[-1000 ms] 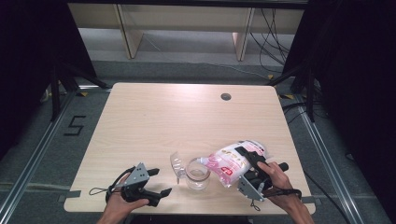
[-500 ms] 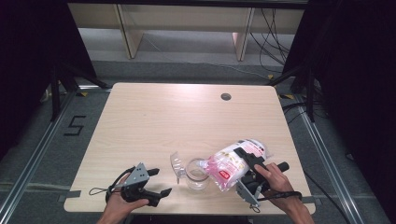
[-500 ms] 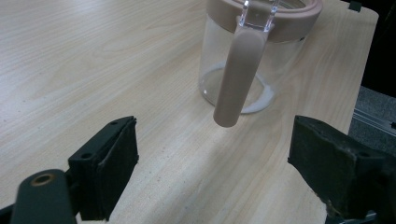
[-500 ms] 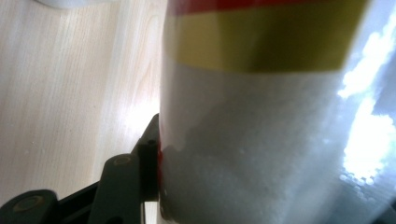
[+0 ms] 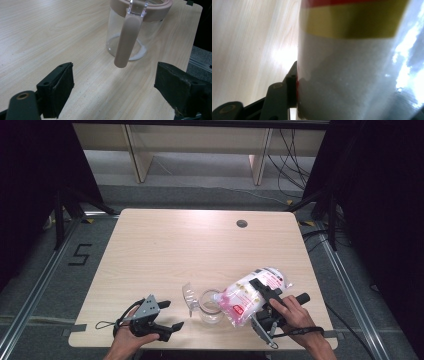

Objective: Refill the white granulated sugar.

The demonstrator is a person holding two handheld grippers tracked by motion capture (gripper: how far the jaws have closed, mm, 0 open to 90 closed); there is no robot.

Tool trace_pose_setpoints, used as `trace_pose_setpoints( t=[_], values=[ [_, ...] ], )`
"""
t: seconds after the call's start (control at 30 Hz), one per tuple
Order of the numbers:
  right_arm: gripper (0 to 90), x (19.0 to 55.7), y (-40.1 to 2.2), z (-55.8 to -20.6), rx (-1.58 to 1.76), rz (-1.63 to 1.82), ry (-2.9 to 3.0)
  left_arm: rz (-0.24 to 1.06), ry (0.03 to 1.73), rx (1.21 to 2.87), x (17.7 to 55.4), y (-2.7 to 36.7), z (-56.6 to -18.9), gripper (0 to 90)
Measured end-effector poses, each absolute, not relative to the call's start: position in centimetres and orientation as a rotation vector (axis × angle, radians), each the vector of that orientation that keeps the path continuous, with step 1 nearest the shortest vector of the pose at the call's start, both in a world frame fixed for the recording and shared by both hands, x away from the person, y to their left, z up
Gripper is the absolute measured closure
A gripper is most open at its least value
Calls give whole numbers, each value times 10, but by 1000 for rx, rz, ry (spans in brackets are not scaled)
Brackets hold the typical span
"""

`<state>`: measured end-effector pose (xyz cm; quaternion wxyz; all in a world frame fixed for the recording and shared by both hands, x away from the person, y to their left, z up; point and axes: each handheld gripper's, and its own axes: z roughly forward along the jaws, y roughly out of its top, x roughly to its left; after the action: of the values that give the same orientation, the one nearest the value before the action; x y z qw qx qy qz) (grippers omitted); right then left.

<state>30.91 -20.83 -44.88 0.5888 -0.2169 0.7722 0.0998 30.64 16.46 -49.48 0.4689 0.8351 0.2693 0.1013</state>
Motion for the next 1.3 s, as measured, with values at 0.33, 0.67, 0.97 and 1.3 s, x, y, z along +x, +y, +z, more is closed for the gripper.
trace_pose_setpoints(
  t=[0.33,0.67,0.97,1.3],
  values=[
    [491,305,-208,-447,-515,191,1786,262,629,2051,308,165,-494,153],
    [494,304,-205,-447,-542,160,1771,256,664,2048,306,164,-495,153],
    [496,305,-204,-445,-587,165,1722,259,664,2044,306,164,-495,153],
    [499,302,-205,-446,-560,122,1731,253,670,2034,306,164,-495,153]
  ],
)
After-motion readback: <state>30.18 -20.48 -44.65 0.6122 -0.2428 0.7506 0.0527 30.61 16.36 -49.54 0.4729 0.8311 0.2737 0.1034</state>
